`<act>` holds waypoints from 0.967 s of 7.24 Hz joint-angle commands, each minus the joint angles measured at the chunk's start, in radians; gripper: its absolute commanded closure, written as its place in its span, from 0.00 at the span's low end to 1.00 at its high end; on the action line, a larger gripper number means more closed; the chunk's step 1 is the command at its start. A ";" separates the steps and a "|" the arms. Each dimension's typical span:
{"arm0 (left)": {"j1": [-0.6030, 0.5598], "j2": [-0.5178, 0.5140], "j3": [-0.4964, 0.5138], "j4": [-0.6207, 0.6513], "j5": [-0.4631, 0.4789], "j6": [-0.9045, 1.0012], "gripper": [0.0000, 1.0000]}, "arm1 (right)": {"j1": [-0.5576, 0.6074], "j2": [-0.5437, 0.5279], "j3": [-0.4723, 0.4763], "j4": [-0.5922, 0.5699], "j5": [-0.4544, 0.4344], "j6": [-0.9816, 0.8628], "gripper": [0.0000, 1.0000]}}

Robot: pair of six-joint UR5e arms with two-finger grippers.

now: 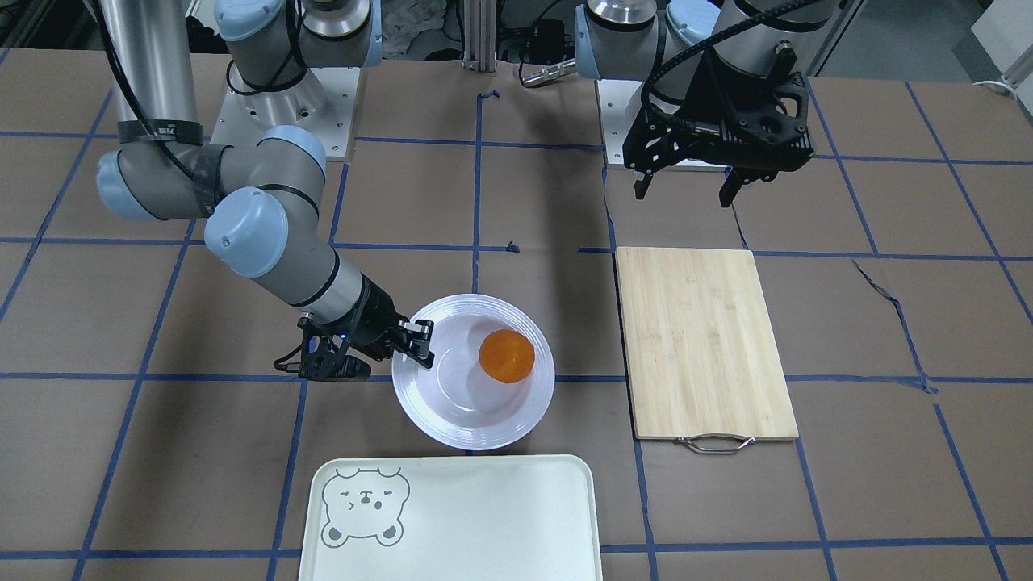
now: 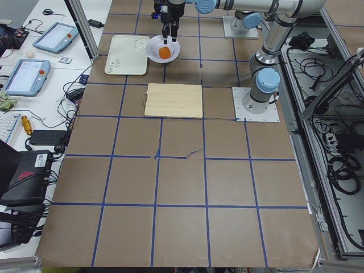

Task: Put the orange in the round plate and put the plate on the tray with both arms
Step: 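Lift the plate with the right gripper and carry it onto the tray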

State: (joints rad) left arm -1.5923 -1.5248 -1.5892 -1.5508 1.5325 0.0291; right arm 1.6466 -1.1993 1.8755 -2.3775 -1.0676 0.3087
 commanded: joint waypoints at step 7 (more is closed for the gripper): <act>0.002 -0.001 0.000 0.000 -0.002 0.002 0.00 | -0.010 0.388 -0.516 0.037 0.021 0.046 0.91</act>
State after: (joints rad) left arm -1.5925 -1.5251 -1.5892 -1.5508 1.5315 0.0295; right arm 1.6412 -0.8278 1.3802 -2.3397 -1.0451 0.3548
